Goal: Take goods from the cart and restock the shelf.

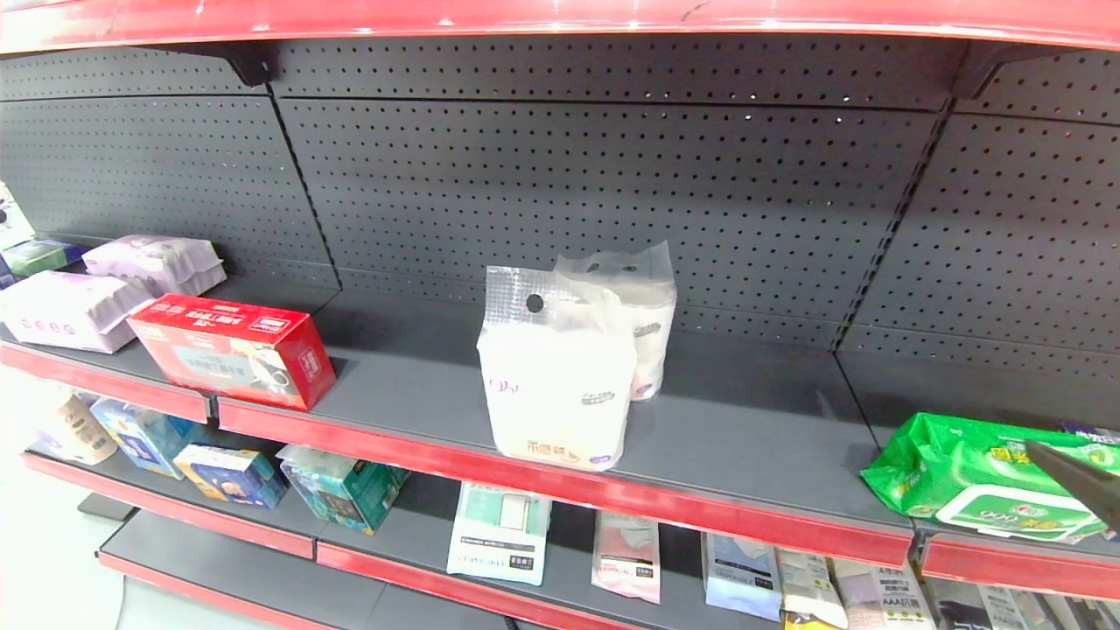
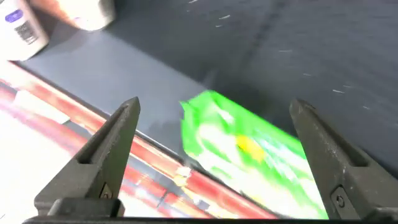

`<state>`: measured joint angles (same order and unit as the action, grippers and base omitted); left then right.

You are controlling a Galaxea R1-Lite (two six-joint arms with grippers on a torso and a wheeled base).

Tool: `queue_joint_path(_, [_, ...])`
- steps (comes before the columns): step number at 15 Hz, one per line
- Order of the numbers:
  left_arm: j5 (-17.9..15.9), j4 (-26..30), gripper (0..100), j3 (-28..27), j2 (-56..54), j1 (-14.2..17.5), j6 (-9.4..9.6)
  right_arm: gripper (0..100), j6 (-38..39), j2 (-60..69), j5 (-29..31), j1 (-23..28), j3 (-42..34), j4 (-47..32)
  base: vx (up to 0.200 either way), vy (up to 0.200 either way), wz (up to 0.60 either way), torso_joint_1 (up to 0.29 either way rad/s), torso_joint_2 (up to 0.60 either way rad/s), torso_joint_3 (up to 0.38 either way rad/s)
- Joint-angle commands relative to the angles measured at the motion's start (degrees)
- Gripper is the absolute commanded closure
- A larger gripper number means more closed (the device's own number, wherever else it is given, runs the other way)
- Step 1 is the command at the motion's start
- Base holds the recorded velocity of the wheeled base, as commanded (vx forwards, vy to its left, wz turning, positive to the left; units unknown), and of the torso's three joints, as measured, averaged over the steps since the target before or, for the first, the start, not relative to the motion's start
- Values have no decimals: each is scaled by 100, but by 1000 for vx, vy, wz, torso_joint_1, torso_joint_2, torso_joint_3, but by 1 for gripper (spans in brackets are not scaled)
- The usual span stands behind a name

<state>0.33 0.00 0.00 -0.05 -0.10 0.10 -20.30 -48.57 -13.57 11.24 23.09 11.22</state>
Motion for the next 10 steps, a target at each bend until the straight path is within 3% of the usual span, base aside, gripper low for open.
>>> queue_joint_path(1, [11,0,0,0,5,1,-1,0,395,2413,425,379,-1166,-49,0,0,0,0,0,0])
queue_joint_path(5, [2,0,0,0,5,1,-1,0,1212,4118,425,405,-2221,-49,0,0,0,0,0,0])
queue_joint_path(8, [11,0,0,0,5,1,-1,0,1854,4857,258,678,-2168,-1148,0,0,0,0,0,0])
queue_joint_path(10, [11,0,0,0,5,1,-1,0,1907,4857,170,678,-2151,-1183,0,0,0,0,0,0])
